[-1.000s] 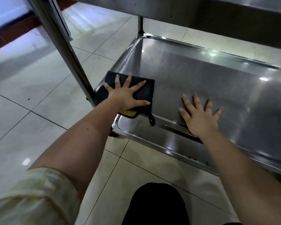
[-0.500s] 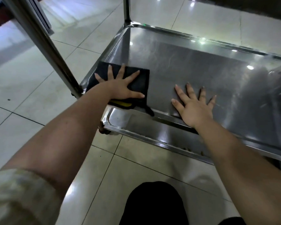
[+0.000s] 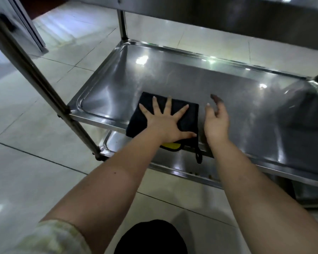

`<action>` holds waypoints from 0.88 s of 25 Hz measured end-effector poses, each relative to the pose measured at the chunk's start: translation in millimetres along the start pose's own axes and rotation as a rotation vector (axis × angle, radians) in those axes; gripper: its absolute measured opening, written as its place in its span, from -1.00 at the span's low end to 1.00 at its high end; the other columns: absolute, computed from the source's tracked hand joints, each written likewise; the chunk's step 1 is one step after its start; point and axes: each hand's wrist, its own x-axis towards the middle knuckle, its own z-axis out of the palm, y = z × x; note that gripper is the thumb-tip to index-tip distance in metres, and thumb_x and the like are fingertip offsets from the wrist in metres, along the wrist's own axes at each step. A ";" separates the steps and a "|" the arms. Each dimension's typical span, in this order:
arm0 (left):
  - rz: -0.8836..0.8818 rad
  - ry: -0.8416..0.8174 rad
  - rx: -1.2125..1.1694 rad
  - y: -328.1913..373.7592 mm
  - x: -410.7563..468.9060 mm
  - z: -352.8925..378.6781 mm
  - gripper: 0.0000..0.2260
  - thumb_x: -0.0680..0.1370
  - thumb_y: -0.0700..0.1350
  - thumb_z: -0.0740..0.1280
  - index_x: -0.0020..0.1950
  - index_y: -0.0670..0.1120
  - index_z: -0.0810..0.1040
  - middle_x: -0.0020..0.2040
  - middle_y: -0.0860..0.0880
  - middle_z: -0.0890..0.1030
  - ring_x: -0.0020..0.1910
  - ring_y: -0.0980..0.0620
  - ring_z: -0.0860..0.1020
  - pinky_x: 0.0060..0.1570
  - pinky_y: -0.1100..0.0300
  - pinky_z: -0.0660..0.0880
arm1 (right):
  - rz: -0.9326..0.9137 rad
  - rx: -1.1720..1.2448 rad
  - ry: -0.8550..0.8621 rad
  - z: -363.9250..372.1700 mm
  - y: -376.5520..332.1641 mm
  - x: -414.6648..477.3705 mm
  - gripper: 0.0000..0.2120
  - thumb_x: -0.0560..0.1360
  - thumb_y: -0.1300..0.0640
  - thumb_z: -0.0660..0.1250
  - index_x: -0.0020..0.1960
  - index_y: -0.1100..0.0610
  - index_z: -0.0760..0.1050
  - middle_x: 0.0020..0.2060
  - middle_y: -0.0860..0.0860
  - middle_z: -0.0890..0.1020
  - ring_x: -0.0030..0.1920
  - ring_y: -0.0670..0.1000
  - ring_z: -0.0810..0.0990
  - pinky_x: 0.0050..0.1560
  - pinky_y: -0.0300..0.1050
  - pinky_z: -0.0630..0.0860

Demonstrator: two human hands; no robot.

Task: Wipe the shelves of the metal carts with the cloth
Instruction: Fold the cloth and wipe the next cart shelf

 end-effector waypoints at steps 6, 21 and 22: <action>0.059 0.045 -0.151 133.5 -12.4 9.7 -0.20 0.35 0.59 0.01 0.54 0.30 0.05 0.61 -0.09 -0.11 0.52 -0.36 -0.22 0.25 -0.53 -0.31 | 0.070 -0.266 -0.004 -122.7 11.1 30.7 -0.65 0.54 0.38 0.18 0.28 0.18 0.51 0.21 0.07 0.56 0.22 0.05 0.51 -0.08 -0.54 0.36; 0.192 0.693 -0.108 57.8 12.7 -30.1 -0.78 0.57 0.05 0.31 0.11 -0.04 0.57 0.08 -0.09 0.57 0.14 -0.15 0.46 0.10 0.02 0.29 | -0.327 -0.949 -0.170 -103.2 -38.0 20.9 -0.79 0.53 0.02 0.35 0.12 0.08 0.53 0.09 0.08 0.54 0.18 0.15 0.44 0.13 -0.01 0.28; 0.239 0.782 -0.140 61.1 -1.1 -28.7 -0.81 0.57 0.05 0.31 0.08 -0.03 0.57 0.06 -0.06 0.58 0.12 -0.13 0.46 0.12 0.01 0.25 | -0.380 -0.849 -0.127 -115.8 -35.9 14.5 -0.84 0.52 0.05 0.36 0.07 0.07 0.55 0.05 0.06 0.56 0.15 0.14 0.45 0.10 -0.03 0.25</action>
